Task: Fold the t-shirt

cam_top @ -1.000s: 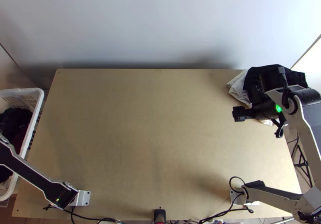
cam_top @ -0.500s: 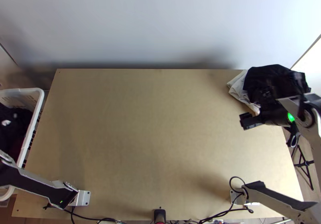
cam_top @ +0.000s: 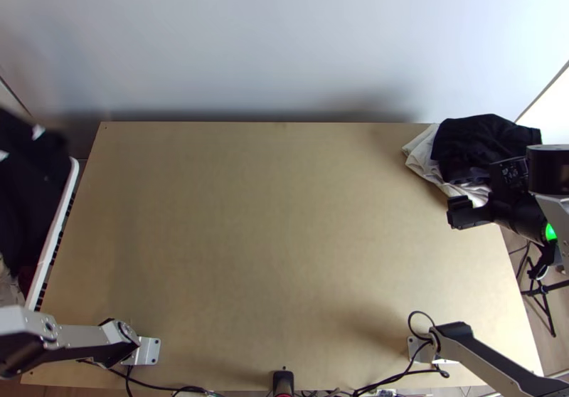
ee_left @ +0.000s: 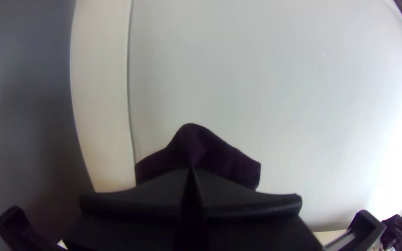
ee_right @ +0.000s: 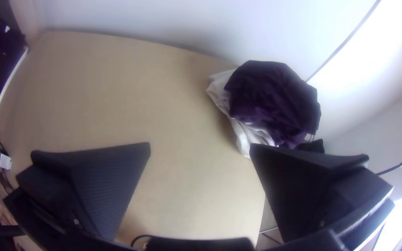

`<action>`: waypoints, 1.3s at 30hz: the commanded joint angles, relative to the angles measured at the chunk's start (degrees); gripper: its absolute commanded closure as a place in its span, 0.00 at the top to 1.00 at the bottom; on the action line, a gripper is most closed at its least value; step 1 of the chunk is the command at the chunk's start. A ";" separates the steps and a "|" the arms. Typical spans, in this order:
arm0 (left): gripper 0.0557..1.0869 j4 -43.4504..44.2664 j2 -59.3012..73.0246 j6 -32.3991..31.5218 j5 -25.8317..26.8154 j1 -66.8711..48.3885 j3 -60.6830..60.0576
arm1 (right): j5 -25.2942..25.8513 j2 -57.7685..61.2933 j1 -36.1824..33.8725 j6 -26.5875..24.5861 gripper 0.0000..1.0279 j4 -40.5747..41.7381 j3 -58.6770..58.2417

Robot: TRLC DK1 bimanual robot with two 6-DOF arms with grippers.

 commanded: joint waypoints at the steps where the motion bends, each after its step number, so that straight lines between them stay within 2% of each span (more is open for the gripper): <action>1: 0.04 1.28 -4.55 -0.25 -1.72 -12.06 7.08 | 0.03 -2.36 -0.66 0.63 0.96 -0.15 -0.83; 9: 0.04 6.90 -7.62 -1.74 -3.39 -26.38 7.52 | 0.12 -5.35 -0.84 1.95 0.96 0.91 -5.31; 14: 0.04 9.72 -8.15 -2.36 -6.37 -36.84 7.43 | 0.12 -7.02 -3.47 1.95 0.96 0.91 -8.83; 17: 0.04 8.66 -8.15 -3.24 -6.46 -44.40 6.29 | 0.03 -8.34 -5.14 1.95 0.96 0.91 -10.06; 22: 0.04 5.58 -7.10 -3.76 -11.47 -62.86 2.95 | 0.03 -9.66 -8.22 2.04 0.96 0.91 -10.23; 26: 0.04 4.88 -5.16 -3.85 -11.82 -73.93 1.01 | 0.03 -10.62 -10.50 2.04 0.96 0.91 -10.85; 33: 0.04 5.06 1.08 -3.41 -13.58 -88.17 4.44 | -0.49 -12.56 -13.58 2.13 0.96 0.91 -12.52; 39: 0.04 7.87 5.03 -0.77 -18.41 -96.08 9.19 | -1.20 -14.58 -15.87 2.30 0.96 0.82 -14.28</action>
